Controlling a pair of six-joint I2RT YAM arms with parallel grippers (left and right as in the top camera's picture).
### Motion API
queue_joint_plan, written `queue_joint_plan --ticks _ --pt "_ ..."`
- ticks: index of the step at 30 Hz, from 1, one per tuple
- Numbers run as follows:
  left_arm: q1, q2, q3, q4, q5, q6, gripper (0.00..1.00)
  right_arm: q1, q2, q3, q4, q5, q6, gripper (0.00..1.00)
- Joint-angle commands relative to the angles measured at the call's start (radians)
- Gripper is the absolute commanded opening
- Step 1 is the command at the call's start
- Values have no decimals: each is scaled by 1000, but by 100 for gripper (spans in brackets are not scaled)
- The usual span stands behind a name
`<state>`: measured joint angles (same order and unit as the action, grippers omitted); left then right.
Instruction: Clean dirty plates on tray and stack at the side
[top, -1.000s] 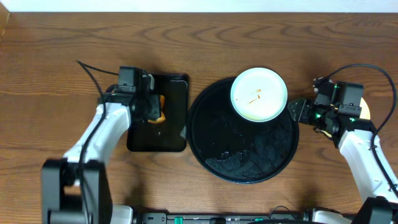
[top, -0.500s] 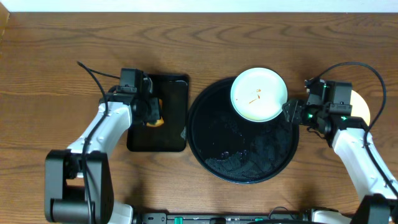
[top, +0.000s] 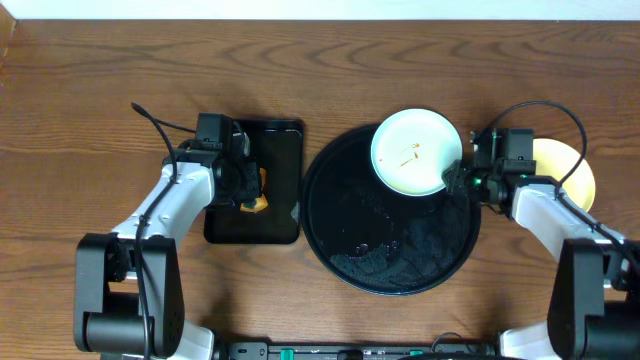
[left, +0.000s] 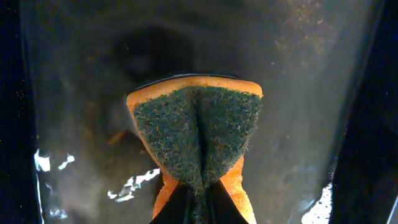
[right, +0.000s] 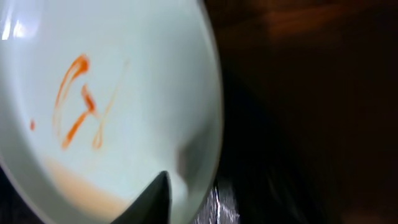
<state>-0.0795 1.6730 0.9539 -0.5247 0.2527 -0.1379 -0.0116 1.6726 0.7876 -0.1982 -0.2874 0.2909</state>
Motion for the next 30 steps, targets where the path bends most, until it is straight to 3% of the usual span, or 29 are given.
queue_joint_plan --ticks 1,7,18,26,30 --pt "0 -46 -7 -5 9 -10 7 10 36 -6 37 10 86 21" --pt "-1 -136 -7 -18 13 -9 7 39 48 -6 106 0 98 1" --pt "-46 -250 -7 -11 238 -65 7 108 25 -6 -18 -62 71 1" --pt "-243 -248 -8 72 232 -111 8 209 26 -6 -207 -69 71 1" --pt "-354 -247 -8 132 137 -199 7 274 26 -6 -225 -69 71 1"
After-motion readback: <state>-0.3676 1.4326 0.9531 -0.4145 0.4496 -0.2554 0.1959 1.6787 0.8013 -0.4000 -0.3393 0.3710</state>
